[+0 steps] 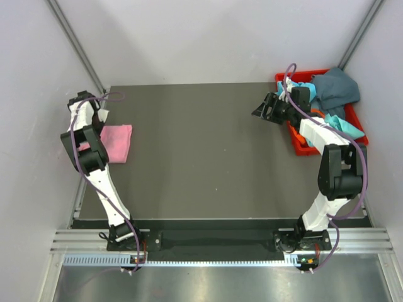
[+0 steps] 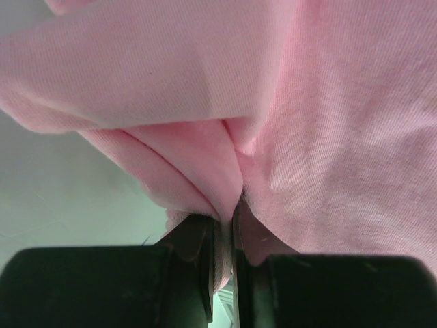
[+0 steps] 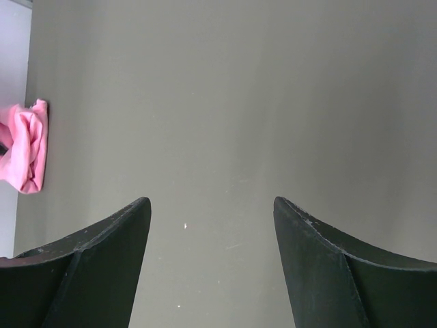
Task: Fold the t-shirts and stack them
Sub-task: Neatly place the folded tshirt to the corner
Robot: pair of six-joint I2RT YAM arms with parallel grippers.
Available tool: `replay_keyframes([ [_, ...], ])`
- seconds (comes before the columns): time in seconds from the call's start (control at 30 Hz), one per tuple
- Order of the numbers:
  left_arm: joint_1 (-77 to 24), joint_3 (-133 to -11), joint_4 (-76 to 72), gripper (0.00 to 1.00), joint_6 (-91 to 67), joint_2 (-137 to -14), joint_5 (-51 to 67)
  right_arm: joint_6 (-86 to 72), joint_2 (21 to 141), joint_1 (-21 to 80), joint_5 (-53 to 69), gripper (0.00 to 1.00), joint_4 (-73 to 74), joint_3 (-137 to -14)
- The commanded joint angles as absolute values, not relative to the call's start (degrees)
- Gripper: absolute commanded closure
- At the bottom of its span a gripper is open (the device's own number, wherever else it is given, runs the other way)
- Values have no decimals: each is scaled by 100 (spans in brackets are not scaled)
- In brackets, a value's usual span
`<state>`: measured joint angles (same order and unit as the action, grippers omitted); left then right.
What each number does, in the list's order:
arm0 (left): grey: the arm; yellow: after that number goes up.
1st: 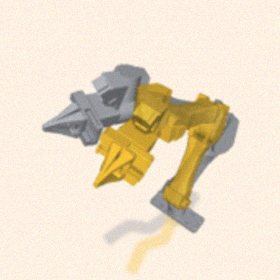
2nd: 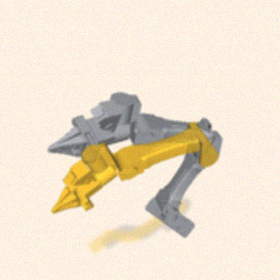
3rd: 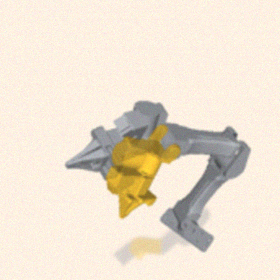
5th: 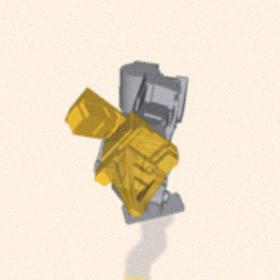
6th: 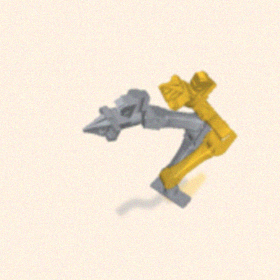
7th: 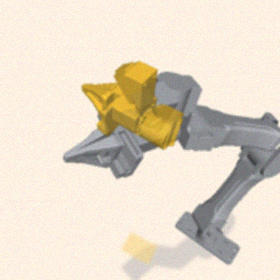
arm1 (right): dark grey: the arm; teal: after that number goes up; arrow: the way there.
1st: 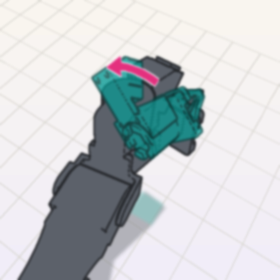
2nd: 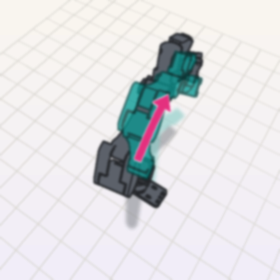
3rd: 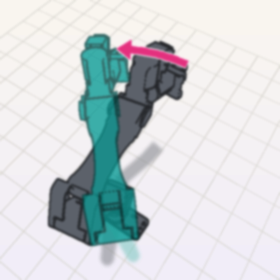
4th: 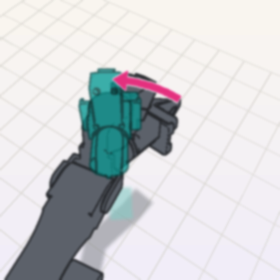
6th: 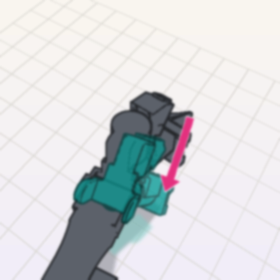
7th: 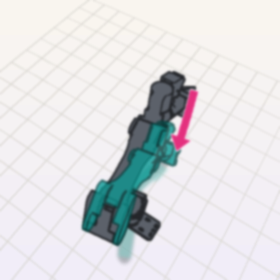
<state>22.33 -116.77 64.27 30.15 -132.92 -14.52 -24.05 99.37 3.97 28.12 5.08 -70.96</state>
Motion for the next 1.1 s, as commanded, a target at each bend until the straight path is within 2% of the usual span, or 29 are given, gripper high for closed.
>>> replay_keyframes([
  [0.0,2189,-11681,6354,100,2822,-12920,-1459,-2391,9721,413,2830,28,149,-7128],
  [0.03,2188,-11689,6363,97,2795,-12885,-1511,-2391,9703,413,2821,28,149,-7128],
  [0.1,2188,-11724,6424,84,2646,-12745,-1555,-2373,9686,413,2813,28,149,-7093],
  [0.2,2171,-11716,6442,43,2400,-12342,-1547,-2356,9650,404,2812,28,149,-7049],
  [0.23,2119,-11690,6303,36,2365,-12201,-1512,-2347,9642,396,2804,28,149,-7040],
  [0.33,1821,-11611,5995,27,2347,-11603,-1503,-2329,9624,404,2795,28,167,-6987],
  [0.47,1346,-11233,5450,23,2522,-11084,-1371,-2329,9668,413,2804,28,176,-6979],
  [0.63,1134,-10899,5633,45,2303,-11258,-968,-2338,9721,422,2786,28,167,-7093],
  [0.7,1134,-10829,5774,47,2084,-11407,-845,-2294,9695,422,2751,28,176,-7119],
  [0.8,1134,-10741,5818,46,1925,-11575,-739,-2259,9659,422,2751,28,202,-7075],
  [0.93,1099,-10740,5801,39,1793,-11751,-589,-2233,9589,413,2725,28,228,-6961],
  [1.07,1055,-10766,5809,40,1802,-11944,-396,-2224,9563,413,2698,28,229,-6926],
])
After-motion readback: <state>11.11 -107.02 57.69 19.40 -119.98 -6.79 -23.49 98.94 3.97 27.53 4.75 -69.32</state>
